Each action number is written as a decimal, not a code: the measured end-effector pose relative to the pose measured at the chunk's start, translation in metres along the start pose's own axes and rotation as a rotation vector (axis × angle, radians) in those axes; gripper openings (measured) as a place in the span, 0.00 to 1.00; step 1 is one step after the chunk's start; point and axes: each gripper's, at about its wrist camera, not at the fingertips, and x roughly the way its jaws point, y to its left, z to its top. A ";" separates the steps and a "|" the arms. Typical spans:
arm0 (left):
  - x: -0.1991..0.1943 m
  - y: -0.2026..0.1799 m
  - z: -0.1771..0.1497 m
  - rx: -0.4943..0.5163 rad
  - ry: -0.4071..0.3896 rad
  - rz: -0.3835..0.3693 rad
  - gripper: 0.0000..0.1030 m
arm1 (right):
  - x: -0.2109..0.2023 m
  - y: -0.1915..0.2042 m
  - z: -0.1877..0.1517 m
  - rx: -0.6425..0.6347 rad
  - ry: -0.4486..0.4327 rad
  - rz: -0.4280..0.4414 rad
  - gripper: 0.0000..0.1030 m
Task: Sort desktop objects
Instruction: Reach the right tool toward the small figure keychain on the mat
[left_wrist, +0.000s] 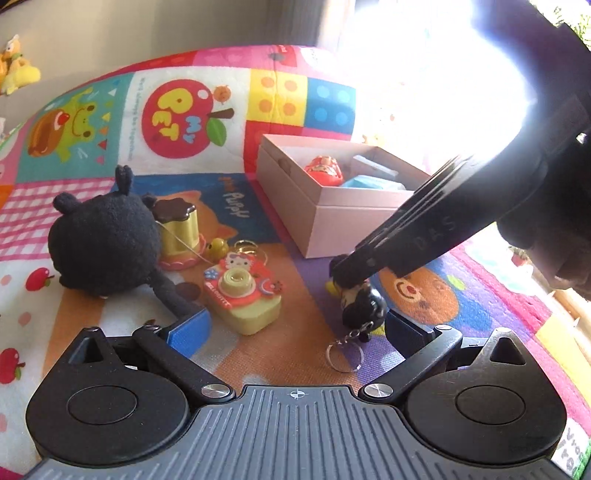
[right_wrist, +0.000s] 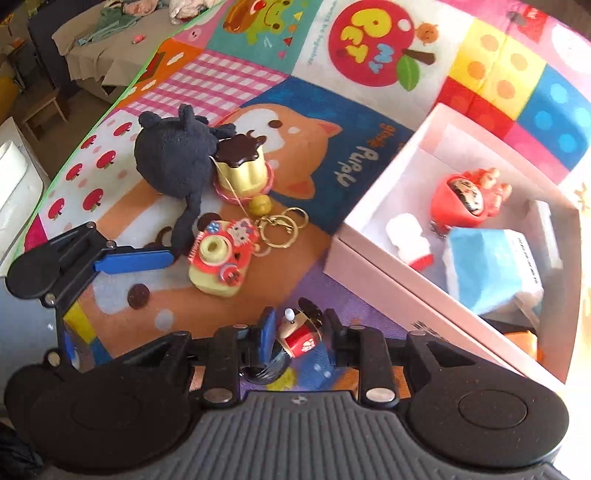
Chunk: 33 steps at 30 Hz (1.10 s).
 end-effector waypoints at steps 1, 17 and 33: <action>0.000 -0.003 -0.001 0.009 0.007 -0.004 1.00 | -0.006 -0.009 -0.008 0.023 -0.022 -0.024 0.31; 0.041 -0.092 -0.006 0.101 0.157 -0.343 1.00 | -0.047 -0.105 -0.156 0.502 -0.271 -0.166 0.98; 0.014 -0.039 0.004 0.107 0.075 0.041 1.00 | -0.033 -0.067 -0.147 0.401 -0.313 -0.115 1.00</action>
